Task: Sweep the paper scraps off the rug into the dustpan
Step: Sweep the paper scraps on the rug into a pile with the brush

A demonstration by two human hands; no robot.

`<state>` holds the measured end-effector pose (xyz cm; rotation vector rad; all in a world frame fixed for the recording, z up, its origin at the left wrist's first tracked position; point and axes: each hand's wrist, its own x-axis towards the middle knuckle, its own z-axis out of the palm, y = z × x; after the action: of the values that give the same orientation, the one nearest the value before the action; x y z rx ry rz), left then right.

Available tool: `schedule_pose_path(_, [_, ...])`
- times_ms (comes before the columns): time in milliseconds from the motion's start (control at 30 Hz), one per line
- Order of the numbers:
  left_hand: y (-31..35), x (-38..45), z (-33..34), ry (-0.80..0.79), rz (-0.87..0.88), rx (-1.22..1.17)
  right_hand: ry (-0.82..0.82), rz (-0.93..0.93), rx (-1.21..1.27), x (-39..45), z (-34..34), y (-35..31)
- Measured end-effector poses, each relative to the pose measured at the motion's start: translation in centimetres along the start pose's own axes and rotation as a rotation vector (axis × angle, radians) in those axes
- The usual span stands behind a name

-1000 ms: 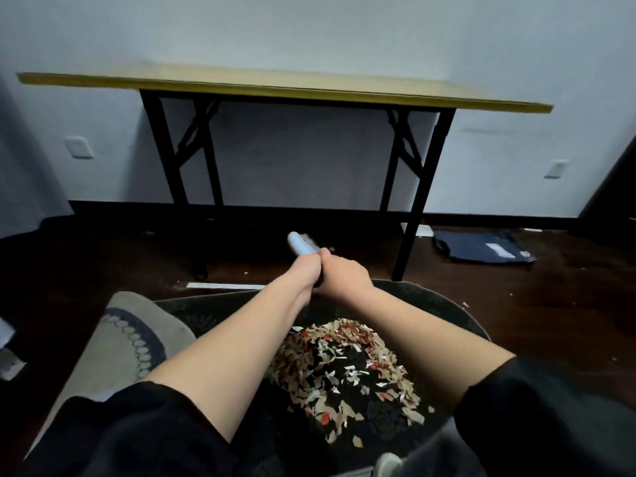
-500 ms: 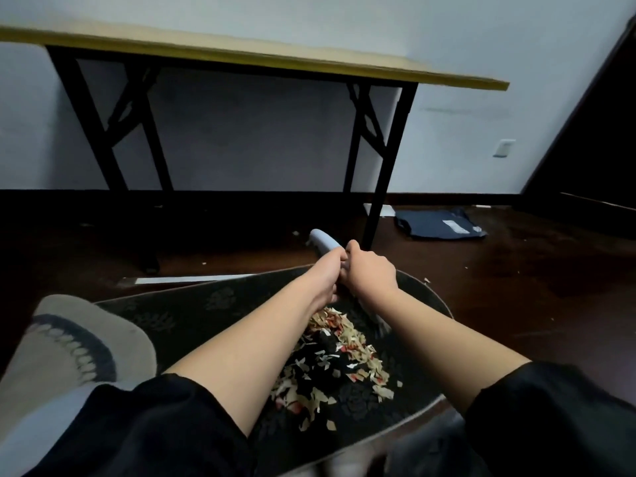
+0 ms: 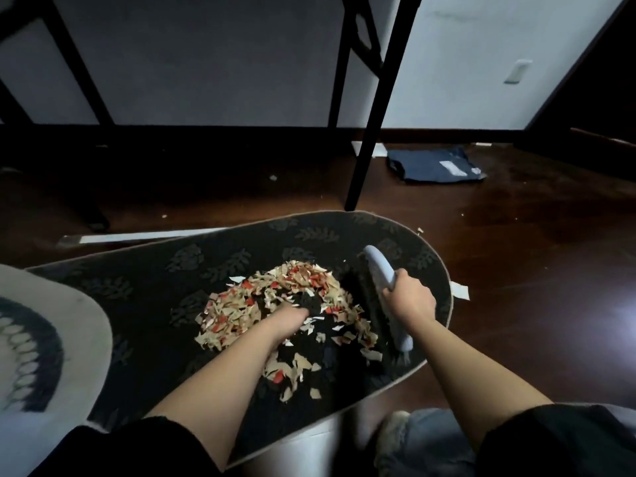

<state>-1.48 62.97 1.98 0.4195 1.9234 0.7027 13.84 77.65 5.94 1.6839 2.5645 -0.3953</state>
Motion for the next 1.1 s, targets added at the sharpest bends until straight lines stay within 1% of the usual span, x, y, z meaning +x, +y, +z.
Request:
schedule_pose_path(67, [-3.1,2.1,-0.1,0.026,-0.090,0.047,-0.035,0.062,0.030,0.4,1.7,0.9])
schedule_pose_path(167, [-6.9,3.8,-0.1,0.074,-0.207,0.012,-0.083,0.154,0.060,0.6,4.1,1.9])
schedule_pose_path(300, [-11.5,5.8,-0.3,0.174,-0.395,-0.012,-0.058,0.269,0.090,0.6,6.6,2.7])
schedule_pose_path(400, [-14.4,7.0,-0.8,0.155,-0.493,0.060,-0.020,0.375,0.136,0.4,7.9,3.6])
schedule_pose_path(500, [-16.1,7.6,-0.9,0.087,-0.504,0.111,-0.045,0.399,0.143,-0.1,8.9,3.9])
schedule_pose_path(600, [-16.6,8.3,-0.3,0.004,-0.488,0.106,-0.119,0.284,0.082,-0.2,9.7,2.5])
schedule_pose_path(733, [-17.1,9.0,0.3,-0.029,-0.460,0.047,-0.164,0.148,0.078,-0.4,11.0,-0.4])
schedule_pose_path(833, [-18.6,10.7,0.5,-0.038,-0.441,0.002,-0.142,0.113,0.108,-0.3,10.8,-1.5])
schedule_pose_path(967, [-17.4,10.0,0.3,-0.048,-0.437,0.008,-0.074,0.121,0.114,0.0,9.3,-0.9])
schedule_pose_path(1100, [-17.2,9.7,0.4,-0.040,-0.447,0.000,-0.021,0.200,0.087,0.4,8.2,1.2])
